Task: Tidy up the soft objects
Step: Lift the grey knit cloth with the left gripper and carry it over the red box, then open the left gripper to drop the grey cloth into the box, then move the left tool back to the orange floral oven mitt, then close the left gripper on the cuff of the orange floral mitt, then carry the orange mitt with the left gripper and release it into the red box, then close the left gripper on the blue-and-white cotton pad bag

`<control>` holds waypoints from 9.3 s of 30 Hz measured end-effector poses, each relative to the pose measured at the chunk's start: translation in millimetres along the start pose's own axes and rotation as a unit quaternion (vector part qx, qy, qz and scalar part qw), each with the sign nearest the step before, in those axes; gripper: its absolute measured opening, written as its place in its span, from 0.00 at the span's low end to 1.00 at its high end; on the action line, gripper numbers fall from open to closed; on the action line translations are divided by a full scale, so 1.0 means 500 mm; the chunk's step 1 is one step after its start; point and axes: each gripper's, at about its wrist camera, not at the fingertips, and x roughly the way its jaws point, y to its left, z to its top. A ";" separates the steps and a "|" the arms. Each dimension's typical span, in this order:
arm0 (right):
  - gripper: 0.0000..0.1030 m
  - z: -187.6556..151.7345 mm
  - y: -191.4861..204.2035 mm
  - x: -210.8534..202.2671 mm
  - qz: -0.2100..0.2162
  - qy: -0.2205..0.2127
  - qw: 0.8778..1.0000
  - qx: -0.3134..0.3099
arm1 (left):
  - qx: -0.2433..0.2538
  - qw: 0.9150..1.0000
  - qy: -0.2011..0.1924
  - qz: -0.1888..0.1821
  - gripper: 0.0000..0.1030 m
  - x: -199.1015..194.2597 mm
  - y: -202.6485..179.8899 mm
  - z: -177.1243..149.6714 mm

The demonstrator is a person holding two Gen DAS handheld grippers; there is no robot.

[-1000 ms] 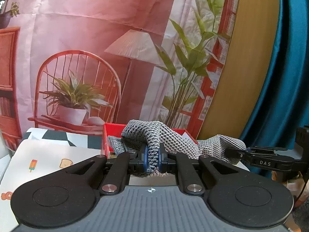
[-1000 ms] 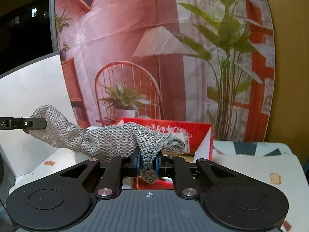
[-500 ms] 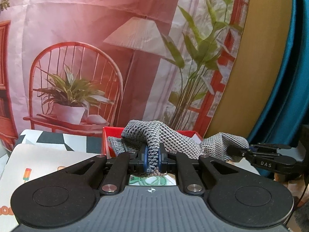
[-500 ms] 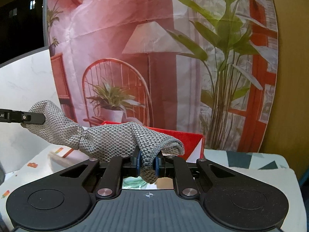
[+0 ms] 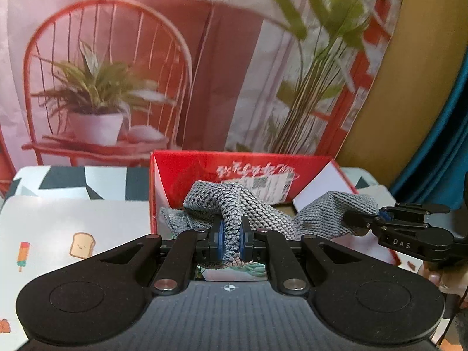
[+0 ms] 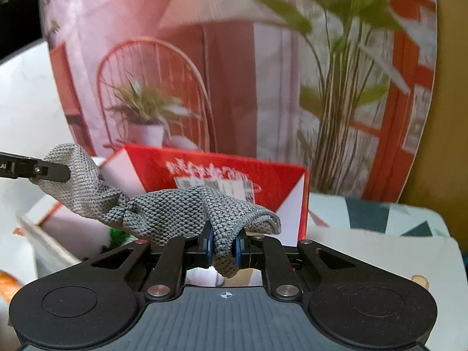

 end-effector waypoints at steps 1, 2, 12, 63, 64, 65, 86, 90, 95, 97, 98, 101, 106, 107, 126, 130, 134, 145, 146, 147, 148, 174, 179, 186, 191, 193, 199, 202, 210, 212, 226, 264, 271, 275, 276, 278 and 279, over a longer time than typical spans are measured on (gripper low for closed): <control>0.12 -0.002 -0.001 0.011 -0.003 0.004 1.000 0.001 | 0.002 1.000 0.005 0.000 0.11 0.011 -0.001 0.001; 0.12 -0.001 0.001 0.022 -0.009 0.009 1.000 -0.001 | 0.005 1.000 0.010 0.001 0.11 0.021 -0.003 0.002; 0.12 0.001 0.011 0.070 -0.023 0.037 0.999 -0.033 | 0.017 0.998 0.053 0.004 0.11 0.075 -0.004 -0.010; 1.00 -0.069 0.068 -0.161 0.014 -0.068 0.997 0.030 | 0.058 0.989 -0.119 0.062 1.00 -0.269 -0.020 -0.117; 1.00 -0.077 0.073 -0.168 0.014 -0.072 0.997 0.026 | 0.054 0.989 -0.119 0.063 1.00 -0.276 -0.015 -0.132; 1.00 -0.087 0.078 -0.175 0.014 -0.076 0.997 0.021 | 0.049 0.990 -0.117 0.062 1.00 -0.281 -0.009 -0.145; 0.98 -0.285 0.169 -0.199 0.040 -0.061 0.997 -0.003 | -0.002 0.999 -0.046 0.023 0.89 -0.217 0.010 -0.340; 0.94 -0.297 0.185 -0.172 0.044 -0.054 0.998 -0.010 | 0.001 1.000 -0.025 0.010 0.82 -0.185 0.012 -0.345; 0.87 -0.303 0.204 -0.143 0.059 -0.047 0.997 -0.019 | -0.003 1.000 -0.013 0.002 0.74 -0.159 0.016 -0.353; 0.85 -0.305 0.213 -0.134 0.061 -0.044 0.997 -0.027 | -0.008 1.000 -0.011 0.002 0.72 -0.154 0.021 -0.358; 0.85 -0.307 0.217 -0.130 0.063 -0.042 0.997 -0.031 | -0.011 1.000 -0.009 0.002 0.72 -0.151 0.023 -0.360; 0.81 -0.311 0.221 -0.118 0.067 -0.035 0.997 -0.029 | -0.015 1.000 -0.005 0.001 0.71 -0.146 0.028 -0.367; 0.73 -0.317 0.222 -0.106 0.072 -0.023 0.997 -0.024 | -0.019 1.000 -0.002 0.002 0.52 -0.137 0.029 -0.371; 0.70 -0.317 0.223 -0.107 0.072 -0.024 0.997 -0.024 | -0.020 1.000 -0.001 0.004 0.48 -0.137 0.029 -0.371; 0.34 -0.293 0.230 -0.174 0.090 -0.052 0.994 -0.015 | -0.013 0.998 -0.052 0.012 0.26 -0.211 0.007 -0.357; 0.33 -0.284 0.228 -0.189 0.091 -0.060 0.994 -0.013 | -0.002 0.998 -0.059 0.015 0.26 -0.223 -0.001 -0.343; 0.33 -0.272 0.227 -0.201 0.092 -0.067 0.993 -0.014 | 0.007 0.997 -0.070 0.013 0.26 -0.239 -0.006 -0.324; 0.32 -0.219 0.210 -0.235 0.087 -0.085 0.993 0.003 | 0.019 0.996 -0.087 -0.003 0.26 -0.265 -0.029 -0.278; 0.32 -0.214 0.209 -0.236 0.087 -0.084 0.993 0.001 | 0.020 0.996 -0.088 -0.004 0.26 -0.266 -0.030 -0.274; 0.32 -0.208 0.207 -0.239 0.087 -0.083 0.993 0.001 | 0.020 0.996 -0.088 -0.005 0.26 -0.267 -0.032 -0.269; 0.32 -0.201 0.204 -0.242 0.088 -0.083 0.993 0.004 | 0.020 0.996 -0.088 -0.007 0.26 -0.267 -0.033 -0.263; 0.31 0.077 0.124 -0.178 0.074 -0.095 0.993 -0.005 | 0.054 0.992 -0.114 -0.003 0.25 -0.176 -0.063 0.001; 0.31 0.074 0.095 -0.087 0.069 -0.034 0.997 0.027 | 0.032 0.999 -0.037 -0.015 0.25 -0.082 -0.039 0.009; 0.31 0.031 0.053 0.002 0.064 0.045 0.995 0.070 | -0.026 0.997 0.049 -0.045 0.24 0.008 -0.002 -0.013; 0.31 0.007 0.037 0.057 0.056 0.097 0.989 0.097 | -0.033 0.992 0.106 -0.053 0.24 0.055 0.008 -0.027; 0.31 0.003 0.032 0.073 0.054 0.108 0.987 0.106 | -0.020 0.992 0.118 -0.041 0.24 0.061 0.003 -0.038; 0.29 -0.014 0.032 0.106 0.054 0.135 0.982 0.121 | -0.019 0.989 0.142 -0.037 0.24 0.088 0.015 -0.047; 0.28 -0.024 0.034 0.121 0.047 0.144 0.980 0.126 | -0.018 0.989 0.143 -0.038 0.24 0.092 0.015 -0.046; 0.28 -0.038 0.036 0.143 0.035 0.159 0.978 0.130 | -0.012 0.990 0.138 -0.033 0.26 0.091 0.011 -0.042; 0.28 -0.037 0.037 0.143 0.031 0.160 0.978 0.130 | -0.004 0.991 0.134 -0.027 0.28 0.083 0.005 -0.042; 0.62 -0.044 0.046 0.052 0.002 0.038 0.988 0.148 | 0.023 0.999 -0.036 0.031 0.67 -0.093 -0.035 -0.025; 0.64 -0.285 0.218 -0.105 0.062 -0.082 0.994 0.045 | -0.030 0.999 -0.033 0.015 0.66 -0.141 0.026 -0.300; 0.64 -0.291 0.234 -0.078 0.064 -0.065 0.995 0.037 | -0.035 0.999 -0.015 0.011 0.65 -0.118 0.032 -0.308; 0.64 -0.296 0.236 -0.070 0.066 -0.061 0.995 0.038 | -0.048 0.999 -0.015 0.001 0.65 -0.109 0.036 -0.311; 0.63 -0.297 0.236 -0.068 0.065 -0.060 0.995 0.037 | -0.051 0.999 -0.017 -0.001 0.65 -0.108 0.036 -0.312; 0.61 -0.299 0.237 -0.065 0.066 -0.061 0.995 0.036 | -0.053 0.998 -0.018 -0.003 0.65 -0.104 0.035 -0.312; 0.60 -0.300 0.239 -0.063 0.066 -0.061 0.995 0.037 | -0.053 0.998 -0.017 -0.003 0.65 -0.102 0.034 -0.313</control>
